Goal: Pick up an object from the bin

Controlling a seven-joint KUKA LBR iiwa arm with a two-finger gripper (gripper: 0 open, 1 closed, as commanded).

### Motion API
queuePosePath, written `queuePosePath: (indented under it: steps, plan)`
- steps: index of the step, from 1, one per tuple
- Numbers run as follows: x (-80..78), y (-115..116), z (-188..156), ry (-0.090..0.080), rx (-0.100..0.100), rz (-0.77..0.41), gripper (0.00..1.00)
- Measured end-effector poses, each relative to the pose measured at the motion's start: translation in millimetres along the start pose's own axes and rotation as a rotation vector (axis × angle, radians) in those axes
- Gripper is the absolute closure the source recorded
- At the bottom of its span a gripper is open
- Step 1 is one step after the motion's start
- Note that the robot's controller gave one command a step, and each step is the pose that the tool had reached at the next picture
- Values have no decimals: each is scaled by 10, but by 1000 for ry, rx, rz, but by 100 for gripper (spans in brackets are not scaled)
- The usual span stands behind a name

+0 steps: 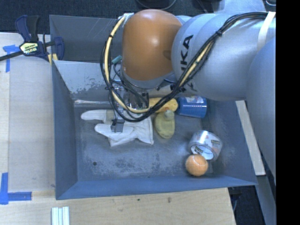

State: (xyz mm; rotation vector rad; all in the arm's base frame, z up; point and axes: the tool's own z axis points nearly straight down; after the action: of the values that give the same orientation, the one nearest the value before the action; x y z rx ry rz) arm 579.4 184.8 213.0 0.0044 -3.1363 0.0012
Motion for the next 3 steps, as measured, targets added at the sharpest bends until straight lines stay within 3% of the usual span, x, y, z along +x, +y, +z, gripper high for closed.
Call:
queuePosePath:
  steps: [1,2,3]
  plan:
    - [-15,-8,-51,-8,-2,2,0]
    - [112,-175,316,-13,-4,53,0]
    - [477,-435,890,-11,-3,66,0]
